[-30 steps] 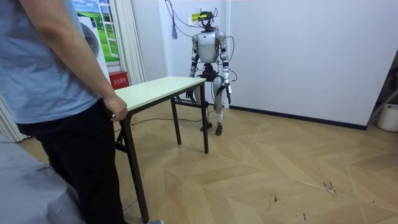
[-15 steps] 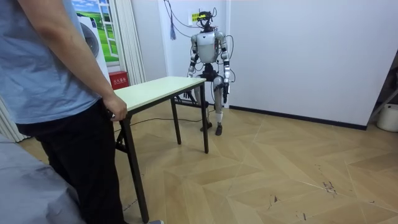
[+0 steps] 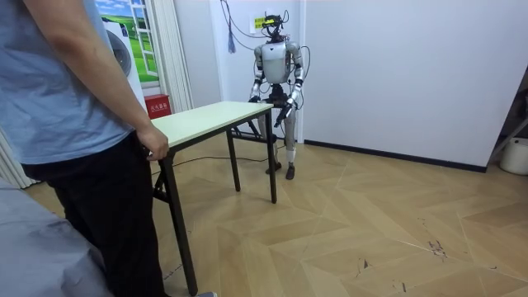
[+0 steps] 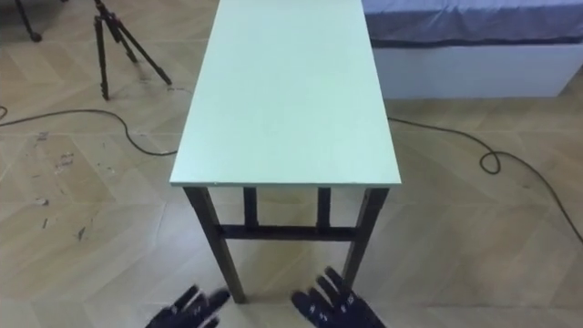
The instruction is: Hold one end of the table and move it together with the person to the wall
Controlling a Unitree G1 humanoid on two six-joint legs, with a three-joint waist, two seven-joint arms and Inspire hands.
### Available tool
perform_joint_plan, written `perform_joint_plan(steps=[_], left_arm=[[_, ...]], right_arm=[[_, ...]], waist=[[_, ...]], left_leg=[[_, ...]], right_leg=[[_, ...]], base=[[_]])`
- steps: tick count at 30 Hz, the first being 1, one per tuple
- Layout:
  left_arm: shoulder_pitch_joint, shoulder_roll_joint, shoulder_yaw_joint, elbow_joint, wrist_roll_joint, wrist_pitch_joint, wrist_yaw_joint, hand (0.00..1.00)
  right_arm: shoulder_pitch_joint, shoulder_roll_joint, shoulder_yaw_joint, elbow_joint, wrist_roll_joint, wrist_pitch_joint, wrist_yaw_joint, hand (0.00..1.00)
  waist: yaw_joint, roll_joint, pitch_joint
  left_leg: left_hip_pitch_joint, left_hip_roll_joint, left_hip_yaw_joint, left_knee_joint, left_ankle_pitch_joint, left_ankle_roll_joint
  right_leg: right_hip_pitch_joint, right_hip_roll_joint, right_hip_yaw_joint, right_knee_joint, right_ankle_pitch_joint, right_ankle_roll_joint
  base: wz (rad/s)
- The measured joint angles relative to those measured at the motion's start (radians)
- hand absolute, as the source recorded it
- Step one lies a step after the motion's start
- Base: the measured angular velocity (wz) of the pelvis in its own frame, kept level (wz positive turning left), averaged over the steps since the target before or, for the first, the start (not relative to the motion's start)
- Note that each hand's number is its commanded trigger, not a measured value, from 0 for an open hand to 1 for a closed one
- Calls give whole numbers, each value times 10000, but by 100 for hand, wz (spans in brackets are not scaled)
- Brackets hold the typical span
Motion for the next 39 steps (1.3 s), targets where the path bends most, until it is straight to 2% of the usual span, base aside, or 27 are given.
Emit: perform_joint_plan(steps=[5,10,14,23,26,30,34,39], left_arm=[[-24,-61,-485,-916,15,115,0,0],[-409,-41,-819,-992,25,128,1,0],[-765,95,-728,-991,-366,209,5,0],[-837,327,-387,-991,-756,360,149,0],[-931,334,-349,-953,-804,453,159,0],[-1186,281,-33,-692,-1658,748,353,0],[-1425,267,61,-454,-1912,830,523,0],[-1889,238,149,41,-2064,1119,599,0]], right_arm=[[-27,-8,491,-687,966,-1,-17,0],[-136,-96,799,-1139,1008,-3,-213,0],[-438,-327,730,-1212,1584,-1,-393,0],[-589,-464,610,-1216,1670,9,-737,0],[-601,-468,501,-1209,1828,138,-800,0],[-839,-441,69,-1189,2537,424,-1280,0],[-1071,-439,-124,-1179,2728,448,-1728,0],[-1362,-395,-124,-958,2888,608,-1891,0]], waist=[[-15,-7,-2],[-32,-23,6],[-41,-46,20],[-83,-42,27],[-48,-31,34],[-102,64,84],[-188,113,100],[-287,113,99]], left_leg=[[17,2,-2,6,2,3],[22,-3,-3,15,7,8],[35,-7,3,16,17,23],[191,-1,18,4,18,21],[198,-2,22,5,18,21],[194,-6,29,18,20,26],[193,-5,21,19,27,32],[188,-6,41,6,27,31]], right_leg=[[4,-6,-22,48,0,0],[6,-9,-5,56,0,0],[17,-8,1,54,0,0],[120,-8,-6,48,0,0],[123,-9,5,48,1,0],[123,-8,25,53,1,-1],[120,-6,14,57,1,-1],[91,-5,69,55,1,-2]], base=[[0],[0],[0],[0],[0],[0],[0],[-1]])
